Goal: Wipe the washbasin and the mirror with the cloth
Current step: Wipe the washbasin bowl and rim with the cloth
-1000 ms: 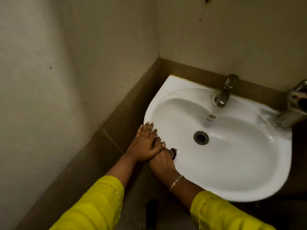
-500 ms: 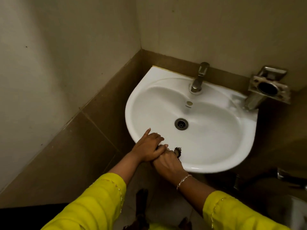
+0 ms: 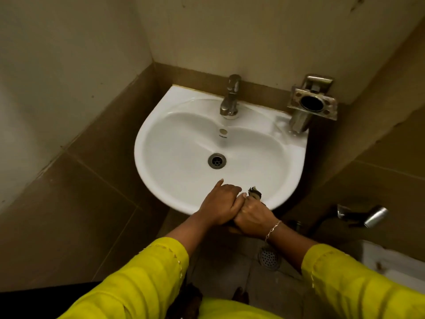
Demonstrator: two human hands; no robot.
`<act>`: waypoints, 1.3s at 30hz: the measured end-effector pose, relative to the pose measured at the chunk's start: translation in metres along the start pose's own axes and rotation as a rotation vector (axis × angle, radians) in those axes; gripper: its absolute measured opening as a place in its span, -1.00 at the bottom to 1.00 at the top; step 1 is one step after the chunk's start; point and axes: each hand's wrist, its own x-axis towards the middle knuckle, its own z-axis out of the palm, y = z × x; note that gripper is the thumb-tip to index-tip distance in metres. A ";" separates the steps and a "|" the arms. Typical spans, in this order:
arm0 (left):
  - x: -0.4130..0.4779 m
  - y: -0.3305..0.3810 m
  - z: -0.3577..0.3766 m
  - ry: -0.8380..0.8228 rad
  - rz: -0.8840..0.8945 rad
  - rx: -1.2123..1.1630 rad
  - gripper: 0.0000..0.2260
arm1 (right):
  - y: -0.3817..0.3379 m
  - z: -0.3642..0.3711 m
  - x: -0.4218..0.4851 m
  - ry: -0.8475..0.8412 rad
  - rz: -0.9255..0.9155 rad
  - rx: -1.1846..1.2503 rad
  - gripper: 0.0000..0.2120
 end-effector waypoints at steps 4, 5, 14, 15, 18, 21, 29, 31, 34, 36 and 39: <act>0.010 0.029 0.017 0.058 -0.003 0.004 -0.65 | 0.031 0.007 -0.025 0.109 -0.077 0.025 -0.61; 0.012 0.035 0.020 0.073 -0.001 0.017 -0.65 | 0.038 0.010 -0.030 0.137 -0.095 0.042 -0.59; 0.046 0.060 0.029 0.032 0.111 0.159 -0.52 | 0.102 0.006 -0.061 -0.137 -0.068 0.199 -0.53; 0.050 0.060 0.029 0.023 0.129 0.172 -0.49 | 0.105 0.002 -0.064 -0.173 -0.012 0.222 -0.51; 0.055 0.055 0.029 0.072 0.124 0.120 -0.48 | 0.085 -0.005 -0.073 -0.076 0.273 0.360 -0.61; 0.061 0.047 0.029 0.176 0.037 0.039 -0.51 | 0.045 -0.004 -0.063 0.084 0.686 0.387 -0.63; 0.080 0.031 0.025 0.125 0.080 0.169 -0.44 | 0.047 0.010 -0.043 0.009 1.067 0.370 -0.61; 0.085 0.028 0.022 0.110 0.091 0.202 -0.42 | 0.069 0.019 -0.048 -0.030 1.111 0.430 -0.55; 0.097 0.023 0.014 0.099 0.133 0.233 -0.40 | 0.105 0.027 -0.048 -0.111 1.048 0.471 -0.45; 0.107 0.022 0.008 0.098 0.170 0.255 -0.40 | 0.122 0.030 -0.042 -0.184 1.032 0.455 -0.42; 0.126 0.023 0.000 0.107 0.205 0.283 -0.39 | 0.141 0.034 -0.031 -0.279 1.023 0.335 -0.39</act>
